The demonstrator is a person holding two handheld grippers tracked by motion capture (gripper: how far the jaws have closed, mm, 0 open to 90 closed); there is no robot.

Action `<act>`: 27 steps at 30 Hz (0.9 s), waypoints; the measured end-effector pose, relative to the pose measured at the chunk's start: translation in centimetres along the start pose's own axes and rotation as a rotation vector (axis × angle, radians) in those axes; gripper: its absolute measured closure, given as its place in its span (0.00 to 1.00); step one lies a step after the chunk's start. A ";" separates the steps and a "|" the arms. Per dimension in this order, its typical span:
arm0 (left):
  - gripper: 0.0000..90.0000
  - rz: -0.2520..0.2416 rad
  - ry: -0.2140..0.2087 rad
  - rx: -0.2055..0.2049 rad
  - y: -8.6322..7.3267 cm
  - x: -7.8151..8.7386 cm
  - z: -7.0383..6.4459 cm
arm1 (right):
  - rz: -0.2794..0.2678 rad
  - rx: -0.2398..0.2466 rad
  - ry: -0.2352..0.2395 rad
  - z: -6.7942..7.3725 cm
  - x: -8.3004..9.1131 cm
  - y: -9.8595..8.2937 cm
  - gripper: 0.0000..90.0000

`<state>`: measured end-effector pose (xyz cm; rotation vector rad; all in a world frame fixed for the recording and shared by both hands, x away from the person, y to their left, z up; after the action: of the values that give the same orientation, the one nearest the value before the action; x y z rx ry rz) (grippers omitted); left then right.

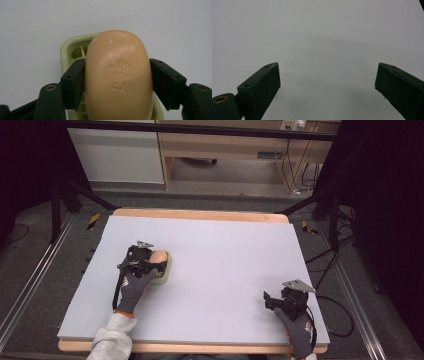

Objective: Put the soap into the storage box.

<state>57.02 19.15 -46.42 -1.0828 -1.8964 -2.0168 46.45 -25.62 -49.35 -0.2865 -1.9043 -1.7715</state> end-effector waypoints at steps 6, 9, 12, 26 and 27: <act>0.35 0.011 0.007 -0.004 -0.2 -0.3 0.0 | 0.002 0.000 0.000 0.0 0.0 0.0 0.07; 0.35 0.015 0.007 -0.002 -0.2 -0.3 0.0 | 0.002 0.000 0.000 0.0 0.0 0.0 0.07; 0.35 0.021 0.011 -0.001 -0.4 -0.5 0.1 | 0.001 0.000 -0.002 0.0 0.0 0.0 0.07; 0.35 0.028 0.017 0.021 -0.5 -0.6 0.3 | 0.002 0.000 -0.004 0.0 0.0 0.0 0.07; 0.35 0.027 0.018 0.023 -0.5 -0.6 0.3 | 0.002 -0.001 -0.004 0.1 0.0 0.0 0.07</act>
<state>57.33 19.32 -47.22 -1.0757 -1.8809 -1.9788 46.45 -25.56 -49.38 -0.2927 -1.9055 -1.7720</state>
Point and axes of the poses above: each handheld gripper's, and its own axes: x roughly backward along the jaws, y roughly out of its top, z roughly to its left, the point moved 3 cm from there along -x, roughly forward along the jaws, and after that the axes turned 8 degrees about -z, right-handed, at the moved point
